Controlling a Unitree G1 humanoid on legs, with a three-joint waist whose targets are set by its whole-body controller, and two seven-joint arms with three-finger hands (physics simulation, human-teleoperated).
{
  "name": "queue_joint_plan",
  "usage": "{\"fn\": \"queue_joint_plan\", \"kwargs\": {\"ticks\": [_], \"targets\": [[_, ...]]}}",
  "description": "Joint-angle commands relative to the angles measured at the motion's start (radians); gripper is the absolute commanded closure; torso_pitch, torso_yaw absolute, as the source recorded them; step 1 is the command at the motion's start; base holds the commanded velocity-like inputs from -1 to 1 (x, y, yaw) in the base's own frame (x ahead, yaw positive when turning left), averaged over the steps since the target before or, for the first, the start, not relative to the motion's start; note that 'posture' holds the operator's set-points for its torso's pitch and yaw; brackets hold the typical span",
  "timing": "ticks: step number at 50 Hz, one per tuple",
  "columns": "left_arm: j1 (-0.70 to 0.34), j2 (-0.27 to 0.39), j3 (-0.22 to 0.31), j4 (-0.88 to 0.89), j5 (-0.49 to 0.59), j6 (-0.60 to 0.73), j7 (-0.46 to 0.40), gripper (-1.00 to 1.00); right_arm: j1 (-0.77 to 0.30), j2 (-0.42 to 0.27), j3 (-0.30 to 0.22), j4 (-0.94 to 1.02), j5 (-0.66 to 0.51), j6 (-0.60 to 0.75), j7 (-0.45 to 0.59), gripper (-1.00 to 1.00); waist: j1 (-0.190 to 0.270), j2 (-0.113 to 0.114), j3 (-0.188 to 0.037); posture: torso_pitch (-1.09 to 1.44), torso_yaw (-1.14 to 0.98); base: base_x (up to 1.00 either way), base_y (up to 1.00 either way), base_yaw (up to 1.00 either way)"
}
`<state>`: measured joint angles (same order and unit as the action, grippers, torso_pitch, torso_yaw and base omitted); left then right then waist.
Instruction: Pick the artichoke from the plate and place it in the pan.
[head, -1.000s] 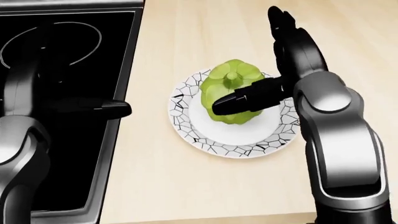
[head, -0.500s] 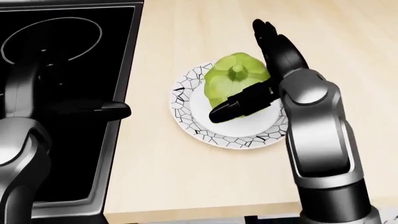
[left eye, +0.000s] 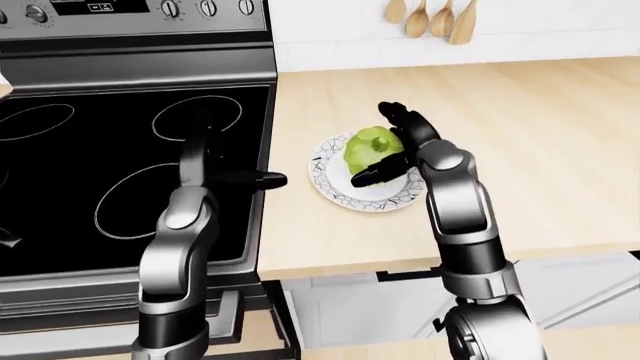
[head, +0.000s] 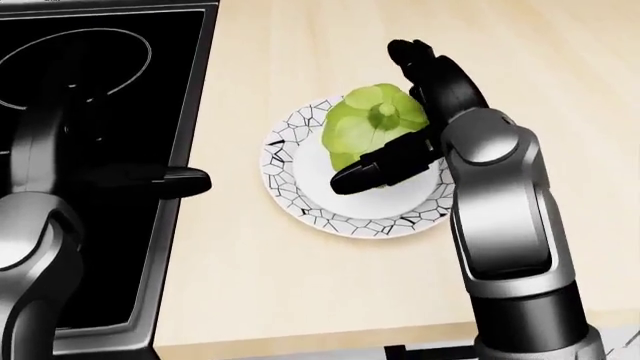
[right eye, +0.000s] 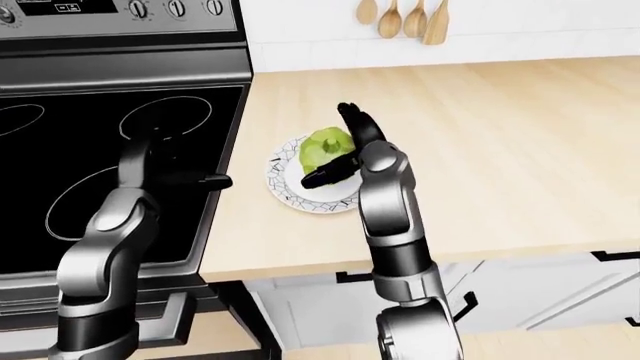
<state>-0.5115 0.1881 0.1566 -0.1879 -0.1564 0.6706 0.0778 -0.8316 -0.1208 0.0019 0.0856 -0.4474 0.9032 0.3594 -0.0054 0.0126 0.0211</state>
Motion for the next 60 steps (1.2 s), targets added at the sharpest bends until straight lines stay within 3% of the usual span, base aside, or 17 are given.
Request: {"fn": "queue_joint_plan", "kwargs": {"ticks": [1, 17, 23, 33, 35, 39, 40, 43, 56, 58, 60], "targets": [[-0.03, 0.008, 0.006, -0.037, 0.0, -0.032, 0.001, -1.0, -0.036, -0.002, 0.003, -0.031, 0.0, -0.019, 0.006, -0.76, 0.002, 0.001, -0.025, 0.0, 0.0, 0.0, 0.0, 0.0], [-0.035, 0.01, 0.006, -0.035, -0.001, -0.031, 0.003, -1.0, -0.055, 0.004, 0.015, -0.024, -0.066, -0.031, 0.04, -0.58, 0.002, 0.003, -0.024, 0.0, 0.0, 0.0, 0.0, 0.0], [-0.033, 0.009, 0.005, -0.041, 0.0, -0.027, 0.004, -1.0, -0.063, 0.006, 0.013, -0.024, -0.081, -0.032, 0.049, -0.36, 0.002, 0.004, -0.024, 0.0, 0.0, 0.0, 0.0, 0.0], [-0.03, 0.009, 0.007, -0.037, 0.0, -0.034, 0.003, -1.0, -0.063, 0.008, 0.018, -0.01, -0.108, -0.051, 0.053, -0.33, 0.002, 0.004, -0.024, 0.0, 0.0, 0.0, 0.0, 0.0], [-0.03, 0.01, 0.007, -0.037, 0.0, -0.035, 0.003, -1.0, -0.064, 0.011, 0.015, -0.004, -0.108, -0.056, 0.051, -0.21, 0.002, 0.004, -0.024, 0.0, 0.0, 0.0, 0.0, 0.0], [-0.027, 0.01, 0.008, -0.038, -0.001, -0.036, 0.003, -1.0, -0.072, 0.012, 0.013, -0.005, -0.111, -0.052, 0.052, -0.18, 0.001, 0.005, -0.025, 0.0, 0.0, 0.0, 0.0, 0.0], [-0.028, 0.01, 0.008, -0.041, -0.001, -0.034, 0.004, -1.0, -0.073, 0.012, 0.013, -0.007, -0.112, -0.049, 0.053, 0.03, 0.001, 0.005, -0.025, 0.0, 0.0, 0.0, 0.0, 0.0], [-0.028, 0.011, 0.008, -0.037, -0.001, -0.037, 0.003, -1.0, -0.076, 0.012, 0.011, -0.002, -0.111, -0.052, 0.05, 0.15, 0.002, 0.005, -0.025, 0.0, 0.0, 0.0, 0.0, 0.0], [-0.038, 0.012, 0.007, -0.032, -0.002, -0.032, 0.005, -1.0, -0.115, 0.002, 0.004, 0.017, -0.105, -0.045, 0.051, 0.17, 0.002, 0.006, -0.024, 0.0, 0.0, 0.0, 0.0, 0.0], [-0.039, 0.012, 0.007, -0.029, -0.002, -0.035, 0.005, -1.0, -0.127, -0.001, 0.007, 0.015, -0.107, -0.035, 0.056, 0.36, 0.002, 0.006, -0.023, 0.0, 0.0, 0.0, 0.0, 0.0], [-0.038, 0.012, 0.007, -0.033, -0.003, -0.032, 0.005, -1.0, -0.138, -0.002, 0.008, 0.017, -0.107, -0.029, 0.061, 0.7, 0.002, 0.006, -0.023, 0.0, 0.0, 0.0, 0.0, 0.0]]}}
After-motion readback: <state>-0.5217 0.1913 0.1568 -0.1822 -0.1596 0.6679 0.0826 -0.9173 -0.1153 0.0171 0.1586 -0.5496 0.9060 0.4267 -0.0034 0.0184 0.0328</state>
